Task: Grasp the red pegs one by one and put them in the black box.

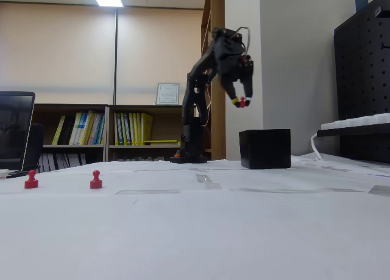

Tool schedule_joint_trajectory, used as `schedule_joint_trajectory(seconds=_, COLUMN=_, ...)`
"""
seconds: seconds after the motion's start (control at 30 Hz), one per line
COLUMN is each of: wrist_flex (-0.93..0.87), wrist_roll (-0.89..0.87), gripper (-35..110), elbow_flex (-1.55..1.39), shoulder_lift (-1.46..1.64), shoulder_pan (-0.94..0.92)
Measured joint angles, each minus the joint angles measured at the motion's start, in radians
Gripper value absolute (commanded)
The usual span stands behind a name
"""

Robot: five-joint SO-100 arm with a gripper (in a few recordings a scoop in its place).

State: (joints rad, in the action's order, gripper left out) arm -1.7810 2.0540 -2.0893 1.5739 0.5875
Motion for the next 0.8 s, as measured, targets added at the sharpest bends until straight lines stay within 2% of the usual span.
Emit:
schedule_joint_trajectory(seconds=0.23, wrist_flex=0.169, wrist_roll=0.098, gripper=0, elbow_flex=0.209, shoulder_lift=0.107, shoulder_pan=0.221)
schedule_joint_trajectory(seconds=0.3, wrist_flex=0.253, wrist_roll=0.104, gripper=0, elbow_flex=0.252, shoulder_lift=0.195, shoulder_pan=0.219)
schedule_joint_trajectory(seconds=0.43, wrist_flex=0.333, wrist_roll=0.103, gripper=10, elbow_flex=0.265, shoulder_lift=0.308, shoulder_pan=0.202)
schedule_joint_trajectory(seconds=0.63, wrist_flex=0.293, wrist_roll=0.135, gripper=14, elbow_flex=0.221, shoulder_lift=0.302, shoulder_pan=0.196)
schedule_joint_trajectory(seconds=0.73, wrist_flex=0.199, wrist_roll=0.156, gripper=14, elbow_flex=0.035, shoulder_lift=0.199, shoulder_pan=0.164)
schedule_joint_trajectory(seconds=0.8, wrist_flex=0.183, wrist_roll=0.109, gripper=14, elbow_flex=0.003, shoulder_lift=0.035, shoulder_pan=0.083)
